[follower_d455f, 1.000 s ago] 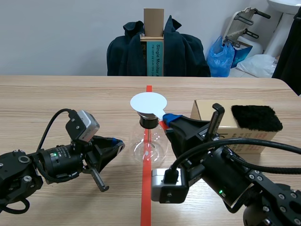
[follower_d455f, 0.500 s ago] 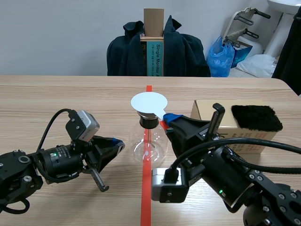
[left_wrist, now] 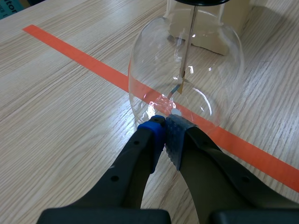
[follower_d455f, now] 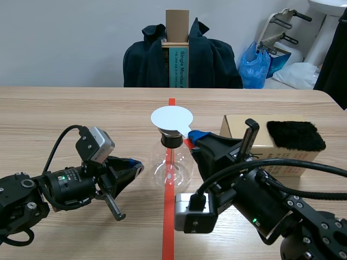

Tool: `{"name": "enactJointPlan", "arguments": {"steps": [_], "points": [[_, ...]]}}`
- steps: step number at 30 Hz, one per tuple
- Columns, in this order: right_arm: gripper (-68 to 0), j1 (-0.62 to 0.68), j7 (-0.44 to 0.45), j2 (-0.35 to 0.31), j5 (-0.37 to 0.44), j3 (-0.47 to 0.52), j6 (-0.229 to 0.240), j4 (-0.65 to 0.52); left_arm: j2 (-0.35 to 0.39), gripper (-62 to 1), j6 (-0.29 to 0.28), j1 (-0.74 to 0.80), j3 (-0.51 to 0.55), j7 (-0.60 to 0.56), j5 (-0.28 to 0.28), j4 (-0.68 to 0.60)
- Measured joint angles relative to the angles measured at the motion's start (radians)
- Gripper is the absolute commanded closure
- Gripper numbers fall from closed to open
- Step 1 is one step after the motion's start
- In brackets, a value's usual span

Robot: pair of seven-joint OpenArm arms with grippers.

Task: Do the electroscope experiment.
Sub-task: 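Hold the plate still at the electroscope, then move the plate toward and away from the electroscope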

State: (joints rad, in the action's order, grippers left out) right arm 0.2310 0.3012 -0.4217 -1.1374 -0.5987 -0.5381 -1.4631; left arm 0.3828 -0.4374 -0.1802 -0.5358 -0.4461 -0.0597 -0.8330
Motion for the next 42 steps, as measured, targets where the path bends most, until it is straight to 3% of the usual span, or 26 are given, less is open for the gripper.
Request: {"name": "enactJointPlan", "arguments": {"steps": [7,23,33,42], "points": [[-0.7,0.000,-0.051,0.000,0.000,0.000,0.000,0.000,0.000,-3.2,0.000,0.000,0.000,0.000,0.000,0.000],[-0.7,0.003,-0.373,0.000,0.002,0.000,0.000,0.000,0.000,-3.2,0.000,0.000,0.000,0.000,0.000,0.000],[-0.7,0.003,-0.377,0.000,0.002,0.000,0.000,0.000,0.000,-3.2,0.000,0.000,0.000,0.000,0.000,0.000],[-0.7,0.003,-0.248,0.000,0.000,0.000,0.000,0.000,0.000,-3.2,0.000,0.000,0.000,0.000,0.000,0.000]]}}
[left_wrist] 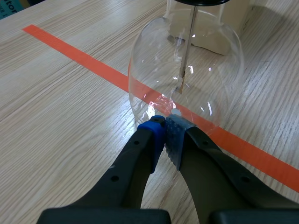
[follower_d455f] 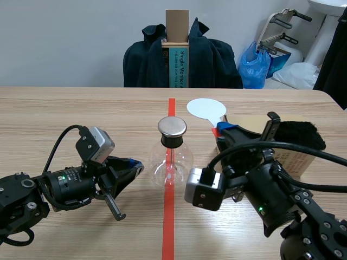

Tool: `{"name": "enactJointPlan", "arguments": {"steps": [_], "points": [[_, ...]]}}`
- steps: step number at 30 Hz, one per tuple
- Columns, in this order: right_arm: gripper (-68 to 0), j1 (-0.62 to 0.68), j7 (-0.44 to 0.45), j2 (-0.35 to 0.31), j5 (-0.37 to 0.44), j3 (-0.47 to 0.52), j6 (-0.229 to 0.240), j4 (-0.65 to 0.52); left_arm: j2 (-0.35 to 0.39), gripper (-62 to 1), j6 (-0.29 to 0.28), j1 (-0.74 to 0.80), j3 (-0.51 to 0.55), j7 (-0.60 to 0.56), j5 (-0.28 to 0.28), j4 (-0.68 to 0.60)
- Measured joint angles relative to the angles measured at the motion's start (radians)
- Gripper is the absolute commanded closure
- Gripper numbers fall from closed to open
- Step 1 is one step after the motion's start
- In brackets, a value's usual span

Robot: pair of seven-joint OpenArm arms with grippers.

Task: Do the electroscope experiment.
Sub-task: 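Move the plate toward and away from the electroscope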

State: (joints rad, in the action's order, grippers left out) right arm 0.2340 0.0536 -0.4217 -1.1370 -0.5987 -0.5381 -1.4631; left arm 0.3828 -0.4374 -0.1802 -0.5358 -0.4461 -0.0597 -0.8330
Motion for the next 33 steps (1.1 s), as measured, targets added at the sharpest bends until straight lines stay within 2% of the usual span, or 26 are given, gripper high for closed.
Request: {"name": "enactJointPlan", "arguments": {"steps": [8,14,24,33], "points": [[-0.7,0.000,0.127,0.000,-0.001,0.000,0.000,0.000,0.000,-3.2,0.000,0.000,0.000,0.000,0.000,0.000],[-0.7,0.000,0.182,0.000,-0.001,0.000,0.000,0.000,0.000,-3.2,0.000,0.000,0.000,0.000,0.000,0.000],[-0.7,0.000,0.224,0.000,-0.004,0.000,0.000,0.000,0.000,-3.2,0.000,0.000,0.000,0.000,0.000,0.000],[-0.7,0.000,0.226,0.000,-0.004,0.000,0.000,0.000,0.000,-3.2,0.000,0.000,0.000,0.000,0.000,0.000]]}}
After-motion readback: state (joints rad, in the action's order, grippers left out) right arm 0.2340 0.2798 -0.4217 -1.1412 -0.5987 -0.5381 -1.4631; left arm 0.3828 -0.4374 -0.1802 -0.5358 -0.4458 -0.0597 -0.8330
